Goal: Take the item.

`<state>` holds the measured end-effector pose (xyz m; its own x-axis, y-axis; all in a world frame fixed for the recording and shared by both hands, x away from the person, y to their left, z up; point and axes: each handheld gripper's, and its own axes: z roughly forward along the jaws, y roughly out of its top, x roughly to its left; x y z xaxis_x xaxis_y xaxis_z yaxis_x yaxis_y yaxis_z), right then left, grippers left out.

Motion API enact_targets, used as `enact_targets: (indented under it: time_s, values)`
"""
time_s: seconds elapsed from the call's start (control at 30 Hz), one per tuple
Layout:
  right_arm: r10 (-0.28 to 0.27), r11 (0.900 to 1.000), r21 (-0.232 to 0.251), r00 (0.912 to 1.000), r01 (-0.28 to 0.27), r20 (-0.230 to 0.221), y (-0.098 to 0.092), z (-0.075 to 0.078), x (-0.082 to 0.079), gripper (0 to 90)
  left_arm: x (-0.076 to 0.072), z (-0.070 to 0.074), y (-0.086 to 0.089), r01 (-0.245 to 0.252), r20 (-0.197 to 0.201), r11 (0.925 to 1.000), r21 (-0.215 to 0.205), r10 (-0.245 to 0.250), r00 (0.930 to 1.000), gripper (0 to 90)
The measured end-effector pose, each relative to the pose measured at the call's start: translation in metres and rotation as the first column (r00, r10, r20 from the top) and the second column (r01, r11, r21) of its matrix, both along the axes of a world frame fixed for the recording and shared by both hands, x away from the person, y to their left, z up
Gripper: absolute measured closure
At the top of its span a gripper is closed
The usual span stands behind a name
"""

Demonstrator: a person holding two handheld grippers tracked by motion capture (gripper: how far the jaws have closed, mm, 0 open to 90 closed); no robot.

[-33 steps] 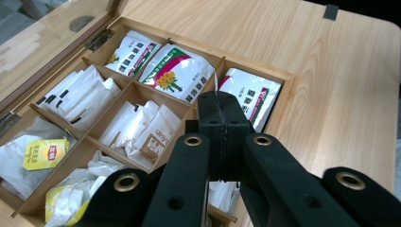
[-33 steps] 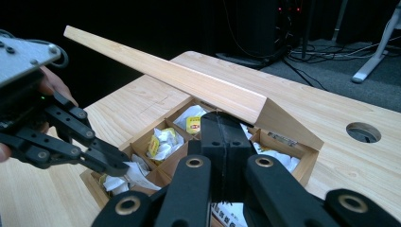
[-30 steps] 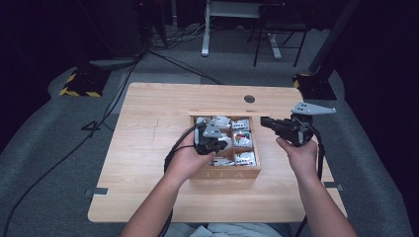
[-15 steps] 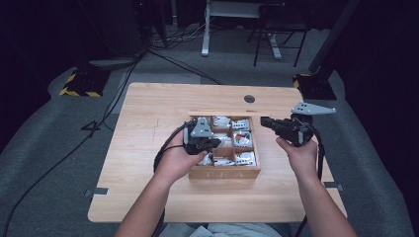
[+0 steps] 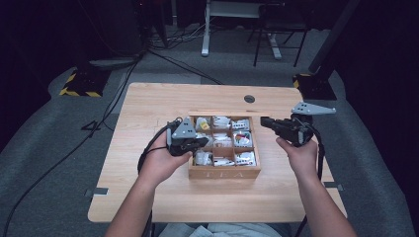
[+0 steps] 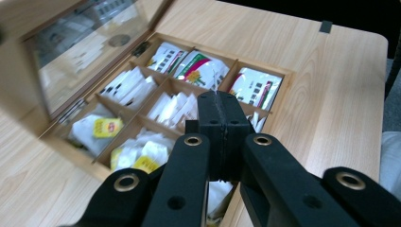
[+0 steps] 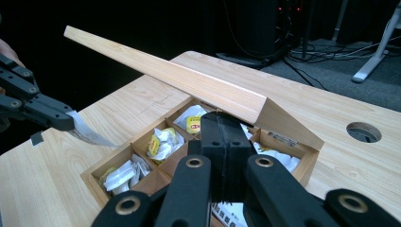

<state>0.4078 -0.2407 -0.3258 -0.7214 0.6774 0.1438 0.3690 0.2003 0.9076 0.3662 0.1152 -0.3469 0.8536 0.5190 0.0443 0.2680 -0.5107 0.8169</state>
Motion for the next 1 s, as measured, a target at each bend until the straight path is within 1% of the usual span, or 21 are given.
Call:
enact_targets:
  time_s: [0.13,0.23,0.27,0.3,0.37,0.43,0.47,0.5,0.63,0.73,0.83,0.93,1.0]
  values:
    - [0.0,1.0,0.002,1.0,0.0,-0.002,0.0,0.0,0.0,89.7,-0.003,0.0,0.015,-0.02,0.01,0.9998,-0.003,0.02,0.9997,90.0]
    - [0.0,1.0,0.0,1.0,0.0,-0.002,0.0,0.0,0.0,89.7,-0.005,-0.003,0.028,-0.037,0.013,0.999,-0.023,0.037,0.9992,90.0]
    - [0.0,1.0,0.001,1.0,0.0,-0.003,0.0,0.0,0.0,89.7,-0.005,-0.003,0.028,-0.037,0.013,0.999,-0.023,0.037,0.9992,90.0]
    - [0.0,1.0,0.002,1.0,0.0,-0.004,0.0,0.0,0.0,89.7,-0.006,-0.006,0.037,-0.046,0.014,0.9983,-0.038,0.046,0.9988,90.0]
    - [0.0,1.0,0.001,1.0,0.0,-0.003,0.0,0.0,0.0,89.7,-0.007,-0.009,0.044,-0.058,0.014,0.9973,-0.046,0.058,0.9982,90.0]
    - [0.0,1.0,0.001,1.0,0.0,-0.002,0.0,0.0,0.0,89.7,-0.009,-0.01,0.05,-0.063,0.018,0.997,-0.044,0.064,0.9978,90.0]
    - [0.0,1.0,0.0,1.0,0.0,-0.002,0.0,0.0,0.0,89.7,-0.009,-0.01,0.05,-0.063,0.018,0.997,-0.044,0.064,0.9978,90.0]
    - [-0.001,1.0,-0.001,1.0,0.001,-0.001,0.0,0.0,0.0,89.7,-0.012,-0.011,0.057,-0.066,0.02,0.9969,-0.044,0.066,0.9976,90.0]
    - [0.0,1.0,-0.002,1.0,0.0,-0.002,0.0,-0.001,-0.001,89.7,-0.019,-0.013,0.072,-0.076,0.026,0.996,-0.047,0.078,0.9967,90.0]
    - [-0.002,1.0,-0.001,1.0,0.002,-0.001,0.0,-0.001,-0.001,89.7,-0.021,-0.012,0.081,-0.094,0.034,0.9948,-0.037,0.096,0.9948,90.0]
    - [-0.001,1.0,-0.002,1.0,0.001,0.001,0.0,-0.001,-0.001,89.7,-0.023,-0.012,0.087,-0.103,0.036,0.9941,-0.035,0.104,0.9939,90.0]
    - [0.0,1.0,-0.004,1.0,0.0,0.002,0.0,-0.001,-0.001,89.6,-0.023,-0.014,0.09,-0.1,0.034,0.9945,-0.028,0.101,0.9943,90.0]
    - [-0.001,1.0,-0.009,1.0,0.001,0.002,0.0,-0.002,-0.002,89.7,-0.021,-0.017,0.095,-0.106,0.038,0.9941,-0.021,0.107,0.9936,90.0]
